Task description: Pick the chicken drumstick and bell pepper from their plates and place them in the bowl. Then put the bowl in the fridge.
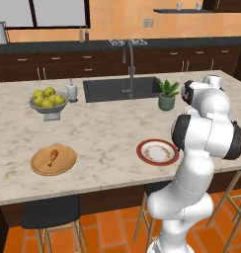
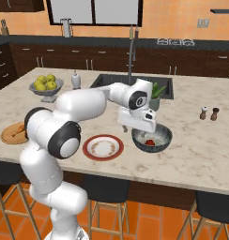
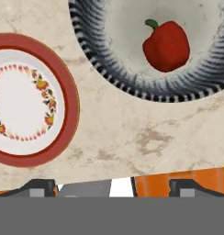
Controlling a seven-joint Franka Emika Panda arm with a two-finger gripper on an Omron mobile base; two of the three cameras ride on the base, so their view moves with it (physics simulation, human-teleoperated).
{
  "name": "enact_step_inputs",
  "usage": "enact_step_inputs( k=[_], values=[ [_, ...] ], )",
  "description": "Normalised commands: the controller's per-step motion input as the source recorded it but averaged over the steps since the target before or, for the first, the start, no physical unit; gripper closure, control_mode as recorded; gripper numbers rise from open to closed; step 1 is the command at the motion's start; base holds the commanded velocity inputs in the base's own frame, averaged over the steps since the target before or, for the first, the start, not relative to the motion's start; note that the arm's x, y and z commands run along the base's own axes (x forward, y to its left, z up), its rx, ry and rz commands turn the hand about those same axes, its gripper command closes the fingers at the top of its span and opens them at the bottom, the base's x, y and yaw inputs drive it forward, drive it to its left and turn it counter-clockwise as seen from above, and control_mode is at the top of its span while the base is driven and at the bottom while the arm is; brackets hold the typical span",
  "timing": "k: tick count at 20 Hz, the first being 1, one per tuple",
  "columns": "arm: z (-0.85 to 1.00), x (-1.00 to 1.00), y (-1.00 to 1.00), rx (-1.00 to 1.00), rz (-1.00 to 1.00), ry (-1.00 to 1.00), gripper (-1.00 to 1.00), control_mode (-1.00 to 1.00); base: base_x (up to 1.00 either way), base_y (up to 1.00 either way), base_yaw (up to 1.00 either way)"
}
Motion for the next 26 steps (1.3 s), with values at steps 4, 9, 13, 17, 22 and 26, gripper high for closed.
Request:
enact_step_inputs(
  k=[4,9,13,17,22,26],
  values=[
    [0.26,-0.64,0.89,-0.01,-0.04,0.0,-1.0,-1.0,0.0,0.0,0.0],
    [0.22,-0.36,0.93,-0.01,-0.03,0.0,-1.0,-1.0,0.0,0.0,0.0],
    [0.15,-0.03,1.0,0.0,0.0,0.0,-1.0,-1.0,0.0,0.0,0.0],
    [0.17,0.16,1.0,0.0,0.0,0.0,-1.0,-1.0,0.0,0.0,0.0],
    [0.1,0.49,1.0,0.0,0.05,0.0,-1.0,-1.0,0.0,0.0,0.0],
    [0.04,0.44,1.0,0.0,0.08,0.0,-1.0,-1.0,0.0,0.0,0.0]
  ],
)
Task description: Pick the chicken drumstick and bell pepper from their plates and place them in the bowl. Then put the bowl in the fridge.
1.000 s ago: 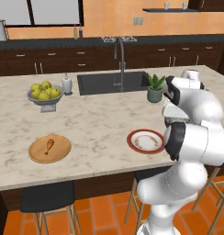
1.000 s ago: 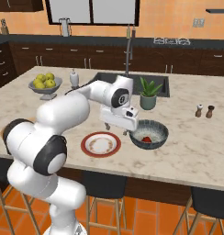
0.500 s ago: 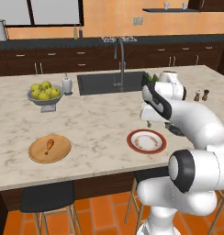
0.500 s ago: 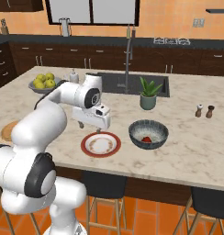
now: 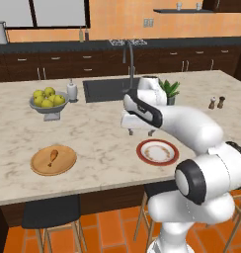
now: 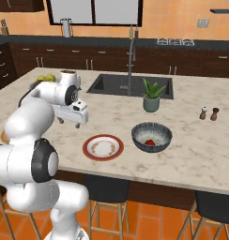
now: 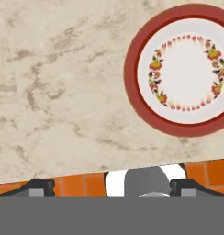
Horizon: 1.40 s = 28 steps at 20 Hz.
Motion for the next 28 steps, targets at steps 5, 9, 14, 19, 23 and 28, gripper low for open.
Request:
enact_step_inputs(
  k=[5,9,14,19,23,28],
  values=[
    [0.0,0.23,1.0,-0.05,0.06,0.0,-1.0,-1.0,0.0,0.0,0.0],
    [-0.01,0.14,1.0,-0.09,0.05,0.0,-1.0,-1.0,0.0,0.0,0.0],
    [-0.19,0.03,0.95,-0.03,0.01,-0.05,-1.0,-1.0,0.0,0.0,0.0],
    [-0.42,0.0,0.53,0.07,0.0,-0.22,-1.0,-1.0,0.0,0.0,0.0],
    [-0.28,0.0,0.04,0.14,0.0,-0.26,-1.0,-1.0,0.0,0.0,0.0],
    [-0.11,0.37,0.48,0.03,0.0,-0.12,-1.0,-1.0,0.0,0.0,0.0]
  ],
)
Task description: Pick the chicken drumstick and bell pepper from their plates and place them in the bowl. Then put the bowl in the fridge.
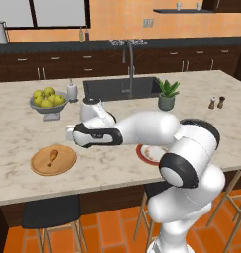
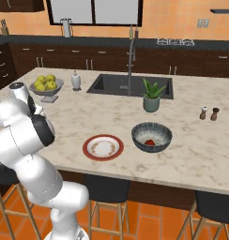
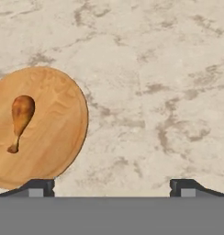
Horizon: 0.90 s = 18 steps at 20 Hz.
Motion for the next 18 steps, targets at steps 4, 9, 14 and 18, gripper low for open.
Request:
enact_step_inputs(
  k=[4,9,14,18],
  values=[
    [0.0,0.5,0.94,-0.08,0.0,0.03,-1.0,-1.0,0.0,0.0,0.0],
    [0.0,0.13,0.69,-0.11,0.0,0.07,-1.0,-1.0,0.0,0.0,0.0],
    [-0.02,0.02,0.34,-0.06,0.0,0.09,-1.0,-1.0,0.0,0.0,0.0],
    [-0.27,0.0,0.14,0.0,0.0,0.06,-1.0,-1.0,0.0,0.0,0.0]
  ],
)
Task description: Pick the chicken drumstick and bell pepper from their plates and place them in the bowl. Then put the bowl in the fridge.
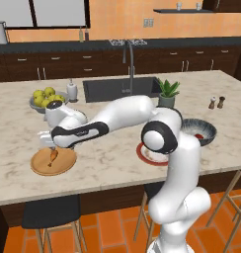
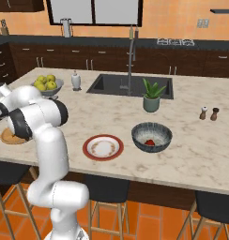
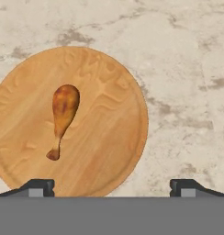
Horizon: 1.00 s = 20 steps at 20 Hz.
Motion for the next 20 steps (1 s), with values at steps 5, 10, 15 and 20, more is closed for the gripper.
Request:
enact_step_inputs(
  k=[5,10,15,20],
  values=[
    [-0.46,0.0,0.0,0.0,0.0,0.0,-1.0,-1.0,0.0,0.0,0.0],
    [-0.25,0.21,0.01,0.02,0.0,0.0,-1.0,-1.0,0.0,0.0,0.0],
    [-0.07,0.29,0.14,0.0,0.0,0.0,-1.0,-1.0,0.0,0.0,0.0],
    [-0.22,0.11,0.21,0.0,0.0,0.0,-1.0,-1.0,0.0,0.0,0.0]
  ],
)
